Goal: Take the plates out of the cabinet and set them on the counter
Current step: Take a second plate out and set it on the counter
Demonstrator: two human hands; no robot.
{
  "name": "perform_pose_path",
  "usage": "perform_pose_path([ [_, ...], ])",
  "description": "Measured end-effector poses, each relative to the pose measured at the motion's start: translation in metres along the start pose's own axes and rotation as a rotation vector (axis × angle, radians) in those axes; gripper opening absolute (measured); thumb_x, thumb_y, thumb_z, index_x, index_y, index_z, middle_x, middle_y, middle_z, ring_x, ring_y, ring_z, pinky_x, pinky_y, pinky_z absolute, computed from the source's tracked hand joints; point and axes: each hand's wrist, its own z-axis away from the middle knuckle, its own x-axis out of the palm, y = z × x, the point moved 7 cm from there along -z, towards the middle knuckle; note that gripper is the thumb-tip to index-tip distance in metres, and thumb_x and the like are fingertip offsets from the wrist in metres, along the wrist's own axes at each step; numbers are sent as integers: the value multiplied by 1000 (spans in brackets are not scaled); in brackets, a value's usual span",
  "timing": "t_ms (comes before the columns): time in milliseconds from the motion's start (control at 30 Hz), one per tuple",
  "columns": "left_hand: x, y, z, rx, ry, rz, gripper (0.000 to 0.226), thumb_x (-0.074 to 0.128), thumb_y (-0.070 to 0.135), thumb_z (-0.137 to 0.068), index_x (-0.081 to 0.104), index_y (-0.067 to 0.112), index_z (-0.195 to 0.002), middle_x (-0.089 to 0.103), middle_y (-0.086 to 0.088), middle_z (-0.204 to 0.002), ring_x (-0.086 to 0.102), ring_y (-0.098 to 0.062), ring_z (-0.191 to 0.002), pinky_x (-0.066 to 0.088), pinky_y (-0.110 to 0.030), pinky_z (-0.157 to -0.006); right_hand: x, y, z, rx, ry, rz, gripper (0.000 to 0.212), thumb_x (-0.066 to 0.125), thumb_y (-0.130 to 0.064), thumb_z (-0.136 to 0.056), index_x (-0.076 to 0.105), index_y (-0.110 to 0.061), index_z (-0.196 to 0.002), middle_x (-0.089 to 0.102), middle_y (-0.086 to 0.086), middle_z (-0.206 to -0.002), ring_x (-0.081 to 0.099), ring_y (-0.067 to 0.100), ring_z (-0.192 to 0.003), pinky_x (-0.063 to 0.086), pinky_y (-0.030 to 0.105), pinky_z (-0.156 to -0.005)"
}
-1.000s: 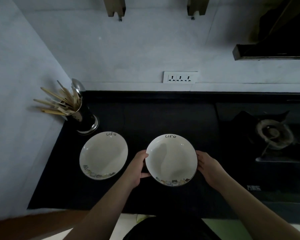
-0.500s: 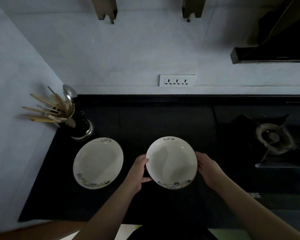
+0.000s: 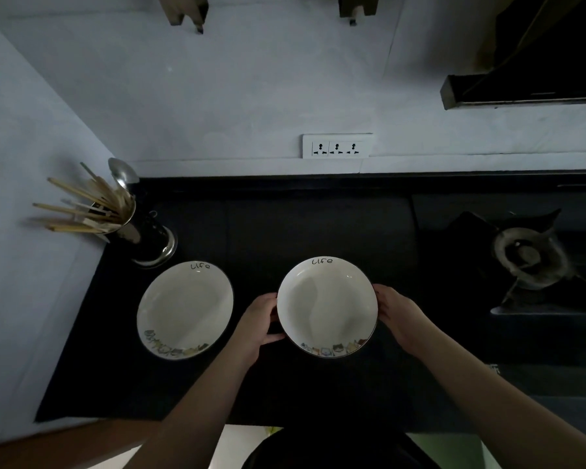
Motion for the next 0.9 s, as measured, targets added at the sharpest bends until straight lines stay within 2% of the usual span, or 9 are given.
perform_pose_path([
  [100,-17,13,2,109,108,-125,43,47,26,-101,42,25,-143,50,-4,-138,54,-19,-116,58,-43,-86,-12,5,-2,25,129,17,48,49,-23,-99,38,-19,-145,46,10,-144,44,31,-130,36,48,-110],
  [167,-26,23,8,201,138,-189,42,45,26,-101,43,26,-143,53,-5,-137,55,-17,-114,57,-41,-86,-20,4,-1,-8,186,21,47,47,-30,-99,38,-25,-145,46,7,-144,45,29,-130,36,48,-108],
  [267,-30,34,22,347,150,-344,39,46,28,-101,47,28,-140,55,-1,-134,56,-13,-111,55,-38,-91,-23,2,3,-105,137,129,43,45,-37,-97,47,-27,-138,53,2,-137,51,21,-120,41,41,-99],
  [400,-19,46,53,574,172,-780,43,48,34,-100,44,27,-142,53,3,-137,52,-8,-115,46,-30,-95,-18,-11,20,-294,38,292,41,41,-46,-96,52,-32,-133,60,-5,-129,50,5,-101,38,29,-81],
  [500,3,46,88,829,236,-1166,47,47,38,-99,43,23,-142,52,1,-138,50,-14,-122,45,-32,-97,-5,-21,44,-474,45,570,51,38,-50,-97,37,-31,-144,53,-2,-137,51,10,-109,42,28,-83],
  [567,17,37,108,941,228,-1302,48,45,39,-97,44,21,-141,52,1,-137,48,-15,-125,45,-35,-100,5,-27,66,-630,105,770,56,34,-51,-97,30,-28,-148,50,0,-141,49,20,-124,45,38,-95],
  [700,16,23,126,961,274,-1465,54,38,45,-99,41,20,-146,38,-3,-154,26,-23,-145,22,-43,-120,21,-26,97,-794,157,979,60,26,-53,-95,33,-24,-147,43,1,-149,36,22,-139,31,44,-112],
  [767,11,19,131,954,299,-1508,58,32,50,-99,37,21,-149,27,-5,-161,12,-25,-150,10,-45,-122,26,-17,108,-789,159,1008,60,23,-54,-96,32,-25,-148,38,2,-154,30,22,-142,27,45,-114],
  [900,5,8,143,963,287,-1525,64,19,55,-98,28,24,-153,19,-4,-164,4,-24,-151,4,-44,-121,31,-2,131,-779,172,1064,63,17,-54,-95,27,-25,-151,32,3,-157,24,23,-146,22,44,-118],
])
